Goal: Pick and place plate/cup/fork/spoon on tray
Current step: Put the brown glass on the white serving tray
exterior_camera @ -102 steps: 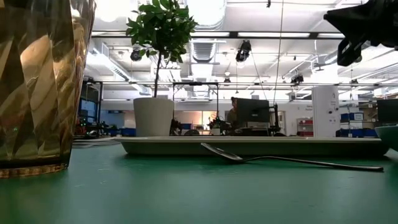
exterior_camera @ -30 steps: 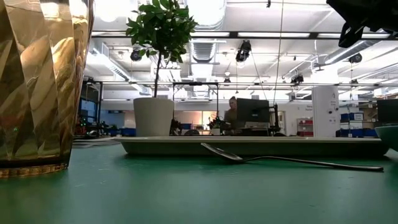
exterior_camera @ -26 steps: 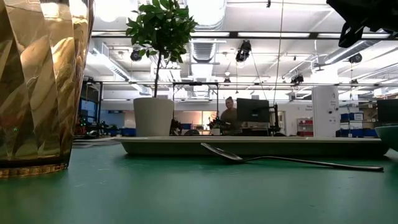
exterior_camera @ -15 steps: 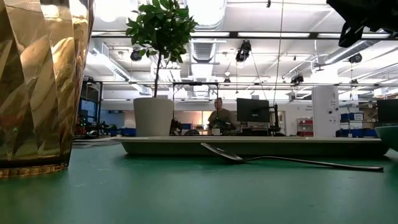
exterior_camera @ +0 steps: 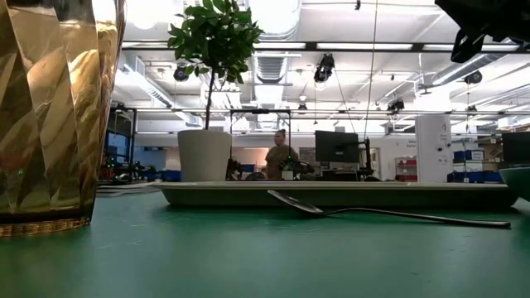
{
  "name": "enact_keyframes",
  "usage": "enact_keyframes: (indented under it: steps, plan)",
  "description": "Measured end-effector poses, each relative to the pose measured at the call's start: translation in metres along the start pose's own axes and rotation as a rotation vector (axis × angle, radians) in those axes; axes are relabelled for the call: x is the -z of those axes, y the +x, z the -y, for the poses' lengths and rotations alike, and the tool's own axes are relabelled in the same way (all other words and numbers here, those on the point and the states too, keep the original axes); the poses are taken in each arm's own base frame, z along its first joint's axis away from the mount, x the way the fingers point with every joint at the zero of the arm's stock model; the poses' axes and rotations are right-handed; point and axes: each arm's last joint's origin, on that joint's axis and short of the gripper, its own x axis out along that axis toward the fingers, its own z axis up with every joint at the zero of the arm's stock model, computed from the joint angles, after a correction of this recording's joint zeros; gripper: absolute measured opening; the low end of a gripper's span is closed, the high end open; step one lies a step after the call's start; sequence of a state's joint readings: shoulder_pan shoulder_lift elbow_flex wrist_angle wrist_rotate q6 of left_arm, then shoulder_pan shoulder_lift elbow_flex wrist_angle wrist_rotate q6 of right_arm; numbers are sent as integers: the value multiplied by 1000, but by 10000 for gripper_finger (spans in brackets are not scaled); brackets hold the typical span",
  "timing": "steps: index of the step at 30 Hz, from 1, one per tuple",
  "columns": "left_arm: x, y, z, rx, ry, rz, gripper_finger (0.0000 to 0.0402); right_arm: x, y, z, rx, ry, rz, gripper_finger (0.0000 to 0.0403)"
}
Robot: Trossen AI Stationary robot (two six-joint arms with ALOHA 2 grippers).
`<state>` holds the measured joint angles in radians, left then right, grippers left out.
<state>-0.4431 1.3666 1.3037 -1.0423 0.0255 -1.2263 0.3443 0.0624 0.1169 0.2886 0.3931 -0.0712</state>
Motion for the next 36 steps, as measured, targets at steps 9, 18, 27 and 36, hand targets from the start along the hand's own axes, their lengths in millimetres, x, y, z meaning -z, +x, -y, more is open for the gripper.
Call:
enact_keyframes:
  steps: [9,18,27,36]
  plan:
    - [1,2,2,16,99,-27,147,0,0,0,0,8,-1,9]
    - [-1,2,2,7,217,19,206,0,0,0,-1,8,-1,9]
    - [6,25,-3,21,242,12,198,0,0,0,-1,7,-2,9]
    - [14,53,-18,-6,261,-8,196,0,0,0,-1,7,-2,9]
